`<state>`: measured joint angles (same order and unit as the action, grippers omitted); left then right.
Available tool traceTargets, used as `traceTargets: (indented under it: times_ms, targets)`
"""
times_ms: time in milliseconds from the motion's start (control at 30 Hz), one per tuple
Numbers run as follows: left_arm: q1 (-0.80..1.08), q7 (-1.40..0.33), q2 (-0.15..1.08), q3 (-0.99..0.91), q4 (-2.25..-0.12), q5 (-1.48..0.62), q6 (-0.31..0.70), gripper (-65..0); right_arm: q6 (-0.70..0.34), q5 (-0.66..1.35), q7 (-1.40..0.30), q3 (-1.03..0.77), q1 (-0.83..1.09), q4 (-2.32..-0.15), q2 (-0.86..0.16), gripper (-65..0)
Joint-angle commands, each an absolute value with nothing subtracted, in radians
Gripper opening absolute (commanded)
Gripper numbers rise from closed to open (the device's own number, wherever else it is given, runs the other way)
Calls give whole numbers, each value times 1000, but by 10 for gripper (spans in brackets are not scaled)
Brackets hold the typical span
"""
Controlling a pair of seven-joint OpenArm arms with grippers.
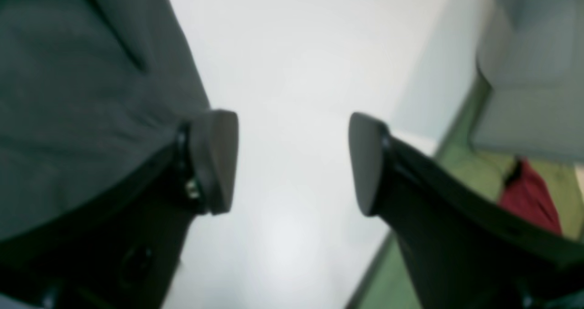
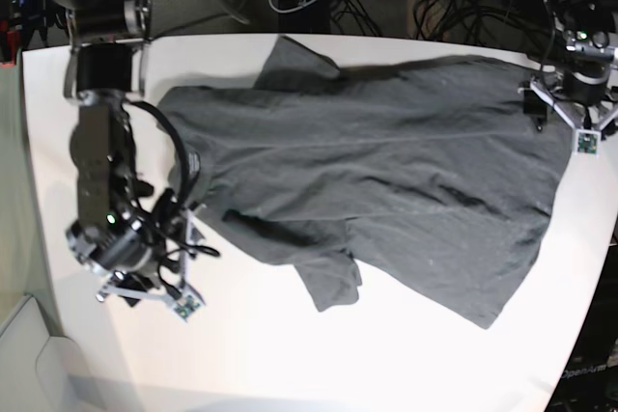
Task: Layout the t-shirt on the table in an organized manner, then fold the t-shirt properly
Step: 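Drag the shirt hem with the right gripper to straighten the shirt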
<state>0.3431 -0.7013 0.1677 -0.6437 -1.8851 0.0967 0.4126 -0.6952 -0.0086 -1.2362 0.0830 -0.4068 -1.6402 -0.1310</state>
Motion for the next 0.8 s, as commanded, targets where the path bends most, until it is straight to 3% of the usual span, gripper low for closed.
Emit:
traceTargets:
  times_ms: [0, 267, 633, 700, 767]
  targets:
    - [343, -685, 177, -650, -1902, 104, 404, -61, -698, -5, -1227, 97, -458, -1596, -116, -224]
    - [355, -685, 136, -653, -1908, 110, 404, -61, -698, -5, -1076, 117, -611, -1228, 24, -211]
    - [407, -685, 134, -677, -1910, 110, 403, -61, -698, -5, -783, 111, -654, -898, 42, -215]
    - [398, -685, 122, -700, -1910, 110, 403, -61, -698, -5, -757, 111, -650, -897, 39, -232]
    - [395, -685, 119, -711, -1910, 110, 403, -61, -698, -5, -734, 111, -648, -895, 38, -302]
